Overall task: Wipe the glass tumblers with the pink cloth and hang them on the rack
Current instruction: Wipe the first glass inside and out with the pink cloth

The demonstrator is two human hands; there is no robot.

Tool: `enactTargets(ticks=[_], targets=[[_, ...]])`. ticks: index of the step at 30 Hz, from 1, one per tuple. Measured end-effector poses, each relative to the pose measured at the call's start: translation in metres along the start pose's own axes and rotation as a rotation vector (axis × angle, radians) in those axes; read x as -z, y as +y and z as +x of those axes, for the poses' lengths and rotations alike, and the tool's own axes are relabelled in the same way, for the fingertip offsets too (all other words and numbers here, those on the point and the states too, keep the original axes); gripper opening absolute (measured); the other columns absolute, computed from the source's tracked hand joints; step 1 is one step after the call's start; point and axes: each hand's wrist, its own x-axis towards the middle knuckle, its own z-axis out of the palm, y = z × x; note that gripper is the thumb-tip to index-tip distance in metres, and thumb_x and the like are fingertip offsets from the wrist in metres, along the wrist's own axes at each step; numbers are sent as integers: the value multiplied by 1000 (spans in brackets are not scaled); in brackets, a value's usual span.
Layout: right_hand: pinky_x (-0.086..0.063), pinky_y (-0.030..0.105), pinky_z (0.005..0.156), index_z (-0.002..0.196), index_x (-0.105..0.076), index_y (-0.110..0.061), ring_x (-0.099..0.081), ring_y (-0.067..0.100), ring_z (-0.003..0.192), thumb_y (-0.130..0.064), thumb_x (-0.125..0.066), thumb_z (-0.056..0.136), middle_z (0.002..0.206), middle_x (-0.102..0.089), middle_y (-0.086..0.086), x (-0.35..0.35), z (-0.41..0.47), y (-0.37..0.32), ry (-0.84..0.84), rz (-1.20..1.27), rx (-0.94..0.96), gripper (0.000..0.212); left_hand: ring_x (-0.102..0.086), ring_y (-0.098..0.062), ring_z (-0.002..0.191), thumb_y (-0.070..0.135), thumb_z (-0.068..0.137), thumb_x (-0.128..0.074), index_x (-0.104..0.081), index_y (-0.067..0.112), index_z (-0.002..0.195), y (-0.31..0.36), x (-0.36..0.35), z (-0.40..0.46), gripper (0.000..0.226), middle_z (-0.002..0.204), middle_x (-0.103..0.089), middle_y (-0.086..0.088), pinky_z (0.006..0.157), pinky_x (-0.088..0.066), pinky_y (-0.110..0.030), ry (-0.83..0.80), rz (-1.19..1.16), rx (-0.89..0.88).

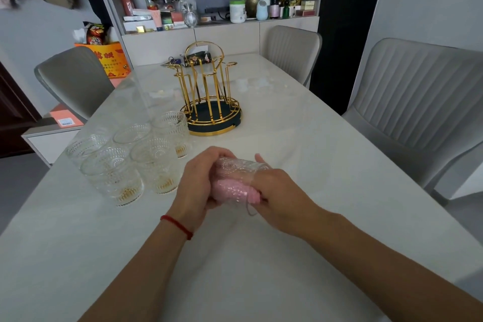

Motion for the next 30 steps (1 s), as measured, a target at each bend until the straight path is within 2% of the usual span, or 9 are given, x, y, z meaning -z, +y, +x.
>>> enactTargets(ticks=[3, 7, 11, 13, 16, 19, 21, 24, 30], targets=[[-59, 42, 67, 95, -74, -7, -64, 31, 71, -11, -66, 93, 80, -73, 4, 0, 0, -23, 109, 727, -424, 10, -66, -23, 88, 38, 96, -42, -73, 24, 86, 0, 1, 1, 36, 93, -70, 2, 59, -57, -37, 71, 57, -347], [-52, 60, 105, 126, -69, -16, -72, 34, 115, -26, -57, 104, 121, -76, 13, 13, 4, -40, 8, 1496, -722, 27, -63, -13, 91, 23, 102, -37, -70, 12, 106, -10, 9, 1, 35, 97, -68, 7, 76, -50, -25, 63, 246, -838], [-57, 27, 71, 95, -75, -12, -67, 7, 64, -10, -61, 100, 76, -73, -6, 26, 3, -28, 67, 774, -365, 15, -48, -23, 51, 44, 97, -39, -68, 17, 122, -2, 16, 5, 47, 75, -54, -11, 44, -35, -22, -190, -59, -228], [-36, 32, 119, 88, -72, -17, -67, 11, 75, -5, -57, 90, 79, -70, -8, 30, 4, -13, -31, 250, -80, 19, -41, -21, 38, 56, 100, -40, -69, 12, 120, 0, 17, 6, 56, 72, -58, -15, 40, -28, -17, -283, -185, 131], [9, 48, 130, 91, -72, -12, -70, 25, 85, -4, -46, 92, 80, -70, 1, 18, 5, -2, -161, -158, 93, 27, -50, -16, 44, 45, 102, -45, -75, 19, 100, 4, 4, 1, 40, 86, -65, -14, 38, -28, -16, -156, -96, 135], [-22, 49, 129, 111, -73, -14, -70, 29, 102, 4, -54, 92, 105, -77, 7, -1, -2, -13, 15, 212, -123, 32, -57, -21, 66, 46, 88, -44, -74, 26, 89, 2, -1, -3, 36, 87, -66, -5, 42, -38, -20, -25, -47, -72], [-61, 47, 88, 104, -74, -9, -69, 34, 84, 2, -60, 97, 93, -76, 9, 2, -2, -28, 56, 696, -338, 19, -53, -28, 66, 41, 91, -39, -74, 26, 93, -1, 2, -4, 38, 81, -65, -4, 46, -39, -27, 16, -14, -310], [-35, 21, 41, 111, -76, -13, -58, 23, 77, -23, -61, 103, 92, -73, 4, 10, 3, -42, 52, 1291, -686, 20, -61, -33, 79, 30, 98, -38, -73, 15, 109, -7, 13, -2, 39, 92, -68, -9, 60, -48, -36, -8, 89, -695], [-56, 32, 83, 103, -76, -9, -61, 14, 70, -12, -69, 97, 85, -70, 0, 25, 3, -22, 77, 534, -190, 10, -47, -26, 59, 56, 96, -35, -70, 16, 124, 0, 18, 3, 60, 85, -61, -18, 47, -26, -26, -282, -138, -93]])
